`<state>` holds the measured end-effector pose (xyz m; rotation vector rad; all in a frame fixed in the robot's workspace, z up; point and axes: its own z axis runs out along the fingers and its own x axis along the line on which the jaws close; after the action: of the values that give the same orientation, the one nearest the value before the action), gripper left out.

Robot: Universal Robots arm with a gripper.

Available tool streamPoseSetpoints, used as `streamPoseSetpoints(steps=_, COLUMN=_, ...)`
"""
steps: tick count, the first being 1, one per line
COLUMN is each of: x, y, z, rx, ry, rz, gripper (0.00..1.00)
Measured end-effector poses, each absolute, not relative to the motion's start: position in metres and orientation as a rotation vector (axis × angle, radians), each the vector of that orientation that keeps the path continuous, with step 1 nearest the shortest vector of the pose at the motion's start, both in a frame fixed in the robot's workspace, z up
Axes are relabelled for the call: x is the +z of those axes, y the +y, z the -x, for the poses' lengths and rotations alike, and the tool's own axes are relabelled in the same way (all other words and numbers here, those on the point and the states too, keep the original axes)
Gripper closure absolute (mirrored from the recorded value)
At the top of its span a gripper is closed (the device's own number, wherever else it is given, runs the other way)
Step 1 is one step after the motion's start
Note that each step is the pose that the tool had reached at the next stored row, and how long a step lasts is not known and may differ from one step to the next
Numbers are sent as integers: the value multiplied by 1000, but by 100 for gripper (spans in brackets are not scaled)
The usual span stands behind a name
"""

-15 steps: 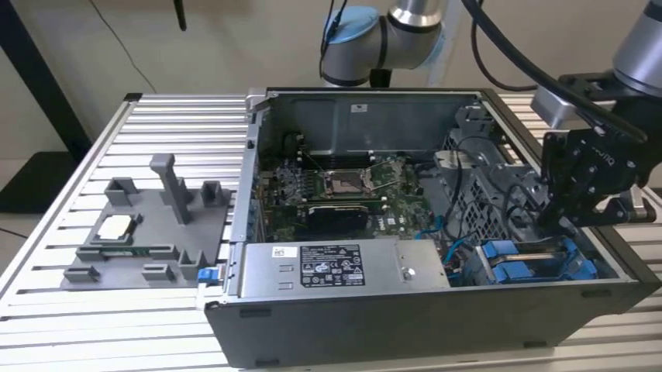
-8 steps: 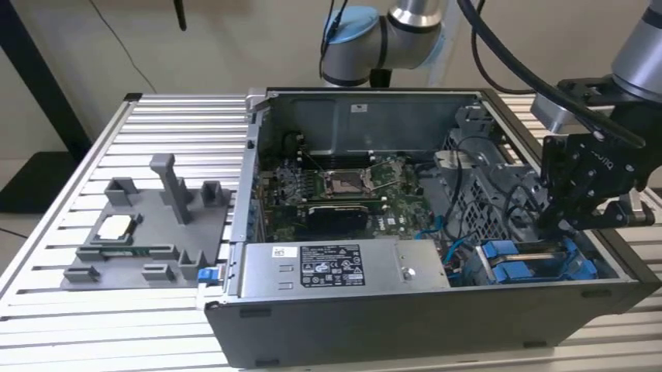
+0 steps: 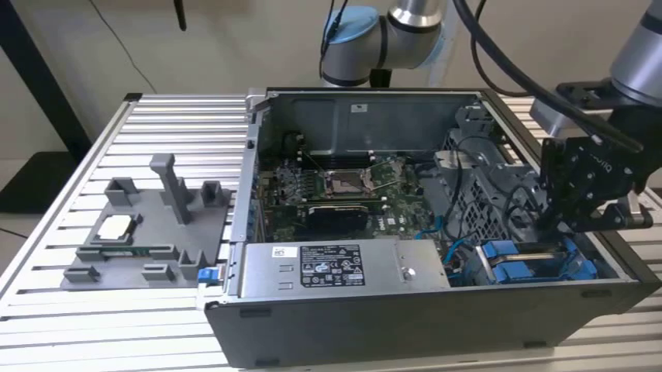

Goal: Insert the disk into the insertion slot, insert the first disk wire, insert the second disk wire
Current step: 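Insert the first disk wire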

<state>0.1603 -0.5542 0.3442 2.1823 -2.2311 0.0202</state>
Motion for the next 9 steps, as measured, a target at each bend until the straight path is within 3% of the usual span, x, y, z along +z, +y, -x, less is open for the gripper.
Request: streamPoseSetpoints(steps=9, x=342, y=-555, z=-161, rx=20, ry=-2232, rz=-2181, gripper=81)
